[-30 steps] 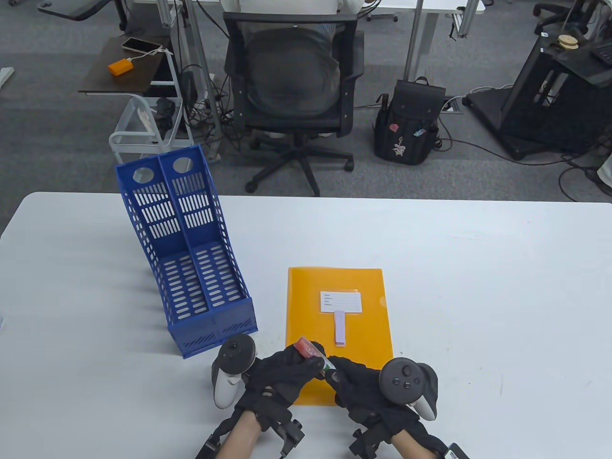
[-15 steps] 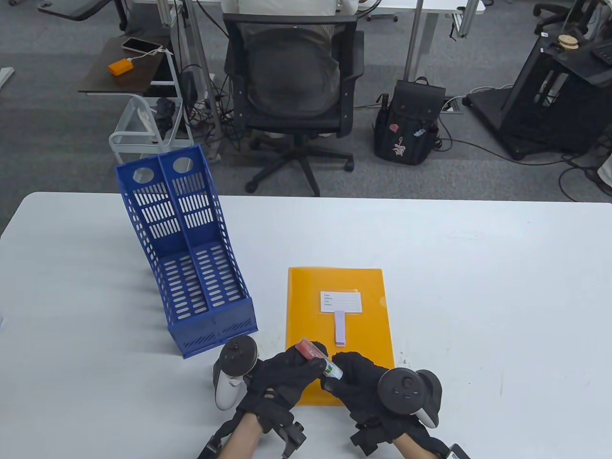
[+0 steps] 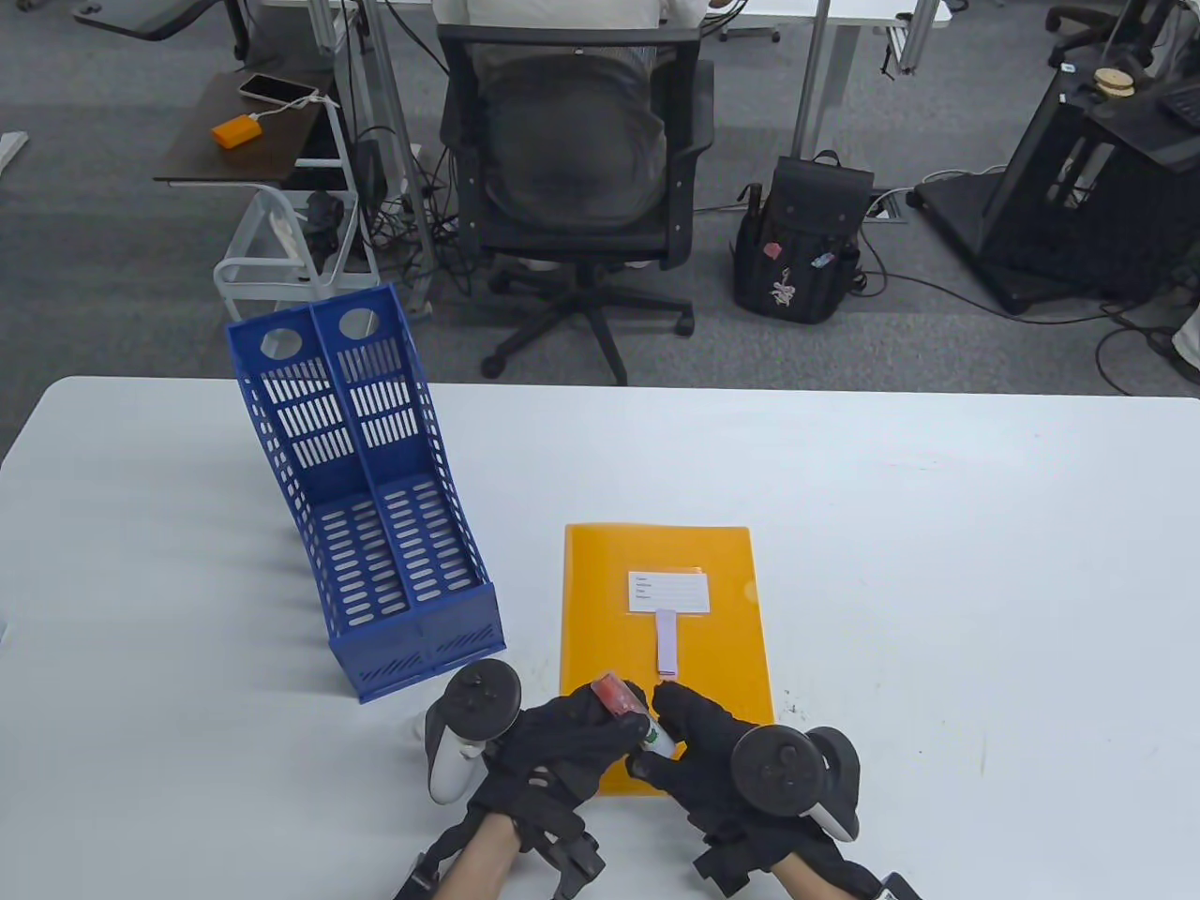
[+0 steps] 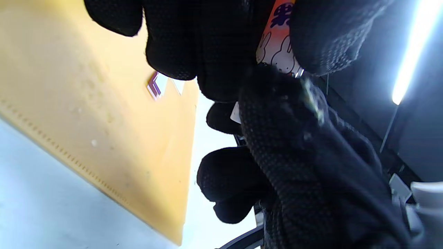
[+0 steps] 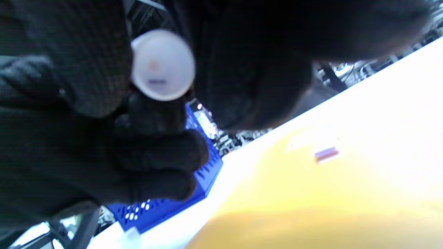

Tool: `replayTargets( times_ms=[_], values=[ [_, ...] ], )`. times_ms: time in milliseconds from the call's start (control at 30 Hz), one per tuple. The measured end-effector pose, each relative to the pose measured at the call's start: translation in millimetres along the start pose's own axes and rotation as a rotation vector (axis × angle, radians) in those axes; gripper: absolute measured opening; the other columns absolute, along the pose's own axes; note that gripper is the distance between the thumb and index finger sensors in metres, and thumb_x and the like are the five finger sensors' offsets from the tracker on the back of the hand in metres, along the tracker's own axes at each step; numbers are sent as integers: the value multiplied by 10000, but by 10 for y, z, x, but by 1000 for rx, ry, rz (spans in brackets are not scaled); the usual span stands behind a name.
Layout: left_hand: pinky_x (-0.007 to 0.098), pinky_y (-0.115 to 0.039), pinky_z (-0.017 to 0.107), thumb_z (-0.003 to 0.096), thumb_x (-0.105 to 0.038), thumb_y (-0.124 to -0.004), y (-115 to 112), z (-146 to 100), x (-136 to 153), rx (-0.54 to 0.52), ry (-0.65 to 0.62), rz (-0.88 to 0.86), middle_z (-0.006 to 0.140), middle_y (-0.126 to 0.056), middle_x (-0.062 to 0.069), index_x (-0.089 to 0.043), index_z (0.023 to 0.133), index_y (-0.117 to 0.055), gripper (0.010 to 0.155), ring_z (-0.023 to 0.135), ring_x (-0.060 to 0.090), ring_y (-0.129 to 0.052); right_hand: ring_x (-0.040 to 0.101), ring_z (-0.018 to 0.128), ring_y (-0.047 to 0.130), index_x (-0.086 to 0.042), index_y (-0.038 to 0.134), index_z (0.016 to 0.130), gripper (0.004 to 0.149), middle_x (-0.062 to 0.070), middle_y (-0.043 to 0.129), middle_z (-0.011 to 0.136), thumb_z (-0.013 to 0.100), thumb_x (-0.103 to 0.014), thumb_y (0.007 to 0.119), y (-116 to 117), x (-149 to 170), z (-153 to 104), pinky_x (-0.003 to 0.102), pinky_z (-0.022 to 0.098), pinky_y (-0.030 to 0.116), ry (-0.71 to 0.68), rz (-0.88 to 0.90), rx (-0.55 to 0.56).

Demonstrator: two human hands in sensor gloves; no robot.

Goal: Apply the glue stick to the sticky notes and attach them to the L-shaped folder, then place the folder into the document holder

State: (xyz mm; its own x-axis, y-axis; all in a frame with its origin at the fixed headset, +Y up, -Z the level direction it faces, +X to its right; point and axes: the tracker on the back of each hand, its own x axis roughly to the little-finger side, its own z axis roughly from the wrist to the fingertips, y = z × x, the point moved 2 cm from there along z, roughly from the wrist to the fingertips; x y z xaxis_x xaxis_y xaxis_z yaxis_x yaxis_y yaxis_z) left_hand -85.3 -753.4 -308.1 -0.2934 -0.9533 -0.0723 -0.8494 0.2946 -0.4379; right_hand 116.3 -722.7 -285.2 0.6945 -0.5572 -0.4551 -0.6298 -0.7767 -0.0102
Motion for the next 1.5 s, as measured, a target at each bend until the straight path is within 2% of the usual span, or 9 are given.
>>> replayTargets(
  times_ms=[67,233,433,500,567,733,867,1100,1500],
  values=[
    [641,-575,690,465,-490,-820,-42,-11,-52,0,-7,50,749,-973,84,-118,945,-748,612,842,337,-842,241,251,1032,96,743,894,789,196,972,633,377,-463,947,15,-15,-3,355,129,878,-11,-4,11],
    [643,-558,693,502,-501,-721,-65,-41,-145,17,-10,191,830,-913,92,-112,980,-674,618,871,358,-805,237,245,1035,69,749,910,703,211,968,667,416,-405,909,2,-17,-4,353,126,879,-11,-34,-2],
    [625,-616,667,500,-526,-731,108,-134,-396,-53,-17,521,931,-882,83,-191,1005,-690,607,838,362,-862,245,266,1032,27,754,908,649,205,945,697,432,-398,878,-83,71,-13,361,142,877,20,-64,65],
    [623,-613,673,499,-532,-730,210,-167,-439,-57,19,660,959,-859,90,-207,999,-707,597,848,357,-854,251,274,1031,27,753,903,647,203,943,699,433,-400,877,-69,115,-8,366,148,875,30,-77,61],
    [626,-573,698,499,-537,-728,352,-212,-430,-60,66,762,1014,-796,104,-222,997,-711,589,936,362,-760,258,284,1029,28,751,904,650,204,941,702,433,-402,876,-48,139,-2,372,154,874,34,-95,54],
    [630,-569,699,495,-529,-748,786,-363,-307,-123,194,894,1026,-780,109,-223,984,-731,577,947,368,-746,264,294,1028,28,753,903,650,203,942,702,434,-406,874,-8,127,2,378,159,873,15,-127,41],
    [628,-575,697,490,-529,-762,1024,-466,-214,-168,300,1032,1030,-777,106,-225,994,-718,590,946,366,-749,265,298,1029,25,753,905,652,201,944,702,433,-408,876,29,104,5,379,161,873,0,-145,24],
    [609,-607,696,455,-602,-767,1067,-475,82,-84,568,1409,1052,-773,104,-264,1051,-631,699,927,345,-792,266,300,1029,23,763,900,651,198,949,696,433,-418,872,105,78,9,380,163,874,-21,-176,-13],
    [587,-655,668,454,-552,-797,1039,-364,291,-65,589,1377,965,-865,60,-273,1045,-636,672,845,312,-869,268,303,1030,24,769,897,648,200,952,691,436,-421,864,114,74,1,381,167,874,-27,-187,-23]
  ],
)
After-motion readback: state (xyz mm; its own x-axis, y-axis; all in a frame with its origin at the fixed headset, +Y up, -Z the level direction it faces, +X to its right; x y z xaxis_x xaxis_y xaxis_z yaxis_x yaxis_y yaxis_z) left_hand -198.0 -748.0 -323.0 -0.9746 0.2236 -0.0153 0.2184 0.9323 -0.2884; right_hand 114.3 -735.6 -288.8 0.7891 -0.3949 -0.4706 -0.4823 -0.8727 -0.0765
